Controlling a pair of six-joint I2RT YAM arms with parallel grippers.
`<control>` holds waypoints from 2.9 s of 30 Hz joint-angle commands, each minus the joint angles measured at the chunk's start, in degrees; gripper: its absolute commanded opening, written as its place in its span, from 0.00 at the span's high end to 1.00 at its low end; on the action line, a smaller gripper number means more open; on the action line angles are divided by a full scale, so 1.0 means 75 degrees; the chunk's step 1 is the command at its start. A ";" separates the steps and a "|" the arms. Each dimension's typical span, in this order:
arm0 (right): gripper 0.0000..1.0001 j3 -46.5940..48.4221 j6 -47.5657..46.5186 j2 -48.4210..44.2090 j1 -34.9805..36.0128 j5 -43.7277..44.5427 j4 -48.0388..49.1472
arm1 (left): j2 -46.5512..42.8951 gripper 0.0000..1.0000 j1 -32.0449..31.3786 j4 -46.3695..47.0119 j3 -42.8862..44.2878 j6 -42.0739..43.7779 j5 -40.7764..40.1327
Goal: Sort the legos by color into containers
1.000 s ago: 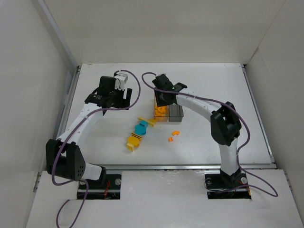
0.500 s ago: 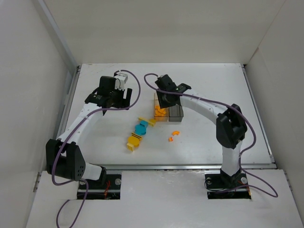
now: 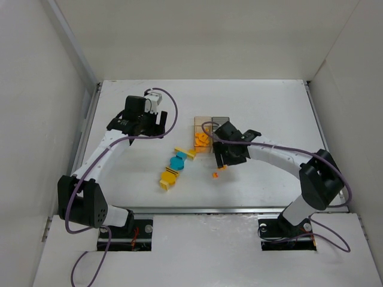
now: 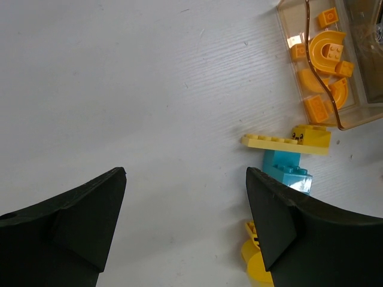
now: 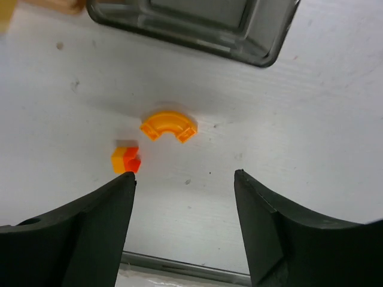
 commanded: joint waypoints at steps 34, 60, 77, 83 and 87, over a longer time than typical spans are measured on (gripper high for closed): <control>0.66 0.0047 0.0710 0.1607 0.0343 0.0414 0.1081 | -0.0676 0.22 0.0041 0.0211 -0.0170 -0.0083 0.0083; 0.65 0.4160 -0.0731 0.2579 0.0648 0.1751 0.0787 | -0.0277 0.22 0.0427 0.0059 0.0135 0.0058 -0.0432; 0.22 0.4218 -0.1059 0.3036 0.0332 0.0790 0.0975 | 0.0039 0.19 0.0580 0.0059 0.0205 -0.0024 -0.0034; 0.22 0.4149 -0.0756 0.2382 0.0332 0.0884 0.0612 | -0.0113 0.19 0.0580 -0.0011 0.0286 0.0045 0.0036; 0.34 0.2982 -0.0545 0.0850 0.0332 0.0697 0.0717 | -0.0195 0.20 0.0440 -0.0093 0.0357 0.0116 0.0106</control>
